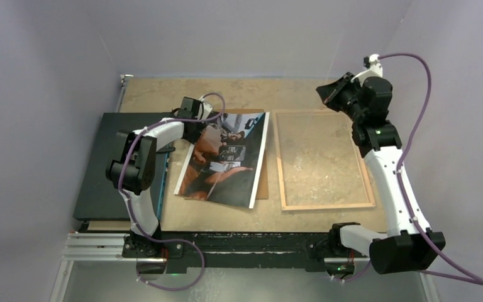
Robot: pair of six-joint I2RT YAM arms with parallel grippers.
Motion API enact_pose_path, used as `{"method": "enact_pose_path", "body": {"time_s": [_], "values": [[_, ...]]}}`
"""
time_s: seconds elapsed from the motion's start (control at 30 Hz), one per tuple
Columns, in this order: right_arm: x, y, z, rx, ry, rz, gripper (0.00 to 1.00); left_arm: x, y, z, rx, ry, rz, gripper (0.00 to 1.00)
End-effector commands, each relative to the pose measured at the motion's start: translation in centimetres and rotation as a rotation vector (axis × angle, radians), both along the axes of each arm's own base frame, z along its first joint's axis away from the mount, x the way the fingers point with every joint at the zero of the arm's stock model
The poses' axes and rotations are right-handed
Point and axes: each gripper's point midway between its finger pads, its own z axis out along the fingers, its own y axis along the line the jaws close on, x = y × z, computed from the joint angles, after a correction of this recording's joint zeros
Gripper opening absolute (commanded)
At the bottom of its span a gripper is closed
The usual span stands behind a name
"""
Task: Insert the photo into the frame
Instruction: Adjust the photo frame at the center of the board.
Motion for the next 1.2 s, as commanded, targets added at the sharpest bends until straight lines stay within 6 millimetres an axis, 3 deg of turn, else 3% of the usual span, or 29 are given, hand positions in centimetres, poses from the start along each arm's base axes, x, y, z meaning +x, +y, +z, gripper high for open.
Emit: {"method": "enact_pose_path", "body": {"time_s": [0.0,0.2,0.3,0.4,0.5,0.57,0.67,0.8,0.97,1.17], "values": [[-0.2,-2.6,4.9,-0.066,-0.104,-0.129,0.0,1.0,-1.0,3.5,-0.042,-0.071,0.007,0.59],[-0.4,-3.6,7.5,-0.084,-0.156,-0.179,0.0,2.9,-2.1,9.8,-0.096,-0.177,-0.003,0.7],[-0.3,-3.7,7.7,-0.09,-0.15,-0.181,0.0,2.1,-4.1,11.7,-0.135,-0.173,-0.048,0.74],[-0.4,-4.1,7.9,-0.105,-0.152,-0.199,0.0,-0.4,-7.5,10.9,-0.154,-0.125,-0.14,0.8],[-0.6,-5.0,8.7,-0.129,-0.161,-0.24,0.0,-3.6,-11.1,8.0,-0.144,-0.061,-0.222,0.81],[-0.8,-5.6,9.3,-0.141,-0.166,-0.274,0.0,-5.6,-12.6,5.6,-0.128,-0.023,-0.254,0.81],[-1.0,-6.3,10.0,-0.153,-0.17,-0.302,0.0,-7.6,-14.8,3.7,-0.112,-0.018,-0.313,0.81],[-1.1,-7.3,10.1,-0.175,-0.159,-0.348,0.0,-8.1,-19.1,4.9,-0.162,-0.054,-0.377,0.81],[-1.2,-8.2,10.3,-0.19,-0.154,-0.391,0.0,-8.5,-26.5,7.4,-0.317,-0.069,-0.432,0.84],[-1.8,-9.9,10.6,-0.229,-0.148,-0.466,0.0,-10.3,-34.4,7.6,-0.555,0.044,-0.401,0.86]]}}
